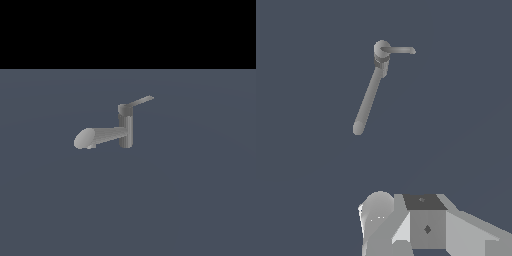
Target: Turn on the faucet by rotating a designated handle.
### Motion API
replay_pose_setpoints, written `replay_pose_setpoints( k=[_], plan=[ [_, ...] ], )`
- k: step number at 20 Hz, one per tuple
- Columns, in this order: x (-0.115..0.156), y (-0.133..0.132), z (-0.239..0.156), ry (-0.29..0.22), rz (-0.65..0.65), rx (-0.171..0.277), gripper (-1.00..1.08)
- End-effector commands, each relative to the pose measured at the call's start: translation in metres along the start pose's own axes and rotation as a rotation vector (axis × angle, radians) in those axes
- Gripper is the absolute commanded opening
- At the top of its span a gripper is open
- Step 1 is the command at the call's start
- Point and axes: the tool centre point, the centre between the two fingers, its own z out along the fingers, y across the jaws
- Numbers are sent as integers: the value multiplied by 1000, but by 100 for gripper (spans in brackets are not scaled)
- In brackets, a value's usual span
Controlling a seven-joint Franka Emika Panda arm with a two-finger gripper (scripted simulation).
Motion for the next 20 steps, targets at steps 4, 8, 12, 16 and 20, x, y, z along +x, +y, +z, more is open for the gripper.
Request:
replay_pose_setpoints(
  k=[4, 8, 12, 16, 20],
  plan=[
    [1, -1, -2, 5, -7, -8, -100],
    [3, -6, -9, 22, -36, -38, -100],
    [4, -7, -12, 28, -48, -49, -100],
    [6, -7, -11, 26, -36, -43, -100],
    [14, -7, -8, 26, -6, -30, -100]
  ],
)
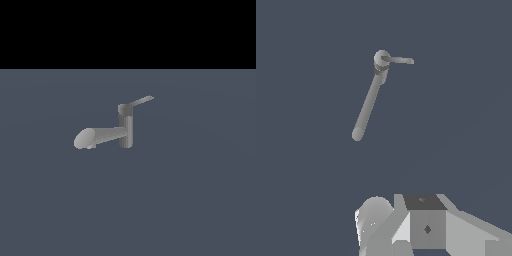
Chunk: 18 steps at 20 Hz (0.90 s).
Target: Turn on the faucet by rotating a designated handle.
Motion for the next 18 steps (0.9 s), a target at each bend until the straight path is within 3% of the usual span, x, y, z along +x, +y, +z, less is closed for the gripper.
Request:
replay_pose_setpoints(
  k=[1, 9, 18],
  plan=[
    [6, 0, 2, -2, 23, 10, -100],
    [38, 0, 17, -12, 155, 60, -100],
    [94, 2, 50, -44, 403, 128, -100]
  ],
)
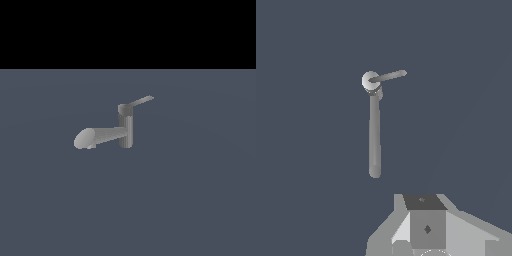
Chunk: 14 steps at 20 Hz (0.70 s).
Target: Turn on the faucet by rotating a designated handle.
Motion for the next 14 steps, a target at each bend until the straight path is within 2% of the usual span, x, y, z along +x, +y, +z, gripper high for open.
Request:
replay_pose_setpoints(
  k=[1, 14],
  plan=[
    [16, -4, 10, -9, 76, 17, -100],
    [92, -14, 76, -53, 482, 60, -100]
  ],
)
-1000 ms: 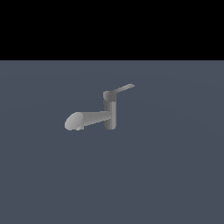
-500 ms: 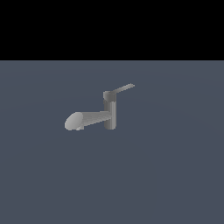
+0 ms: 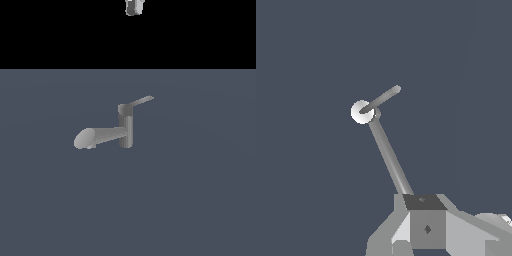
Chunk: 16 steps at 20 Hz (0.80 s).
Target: Turn on the faucet by rotating a designated handle.
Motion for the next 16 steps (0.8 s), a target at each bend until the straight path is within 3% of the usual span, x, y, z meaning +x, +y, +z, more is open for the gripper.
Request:
replay_pose_setpoints(
  k=[1, 16],
  plan=[
    [13, -6, 14, -5, 82, 4, -100],
    [90, -27, 105, 9, 573, -4, -100]
  ],
)
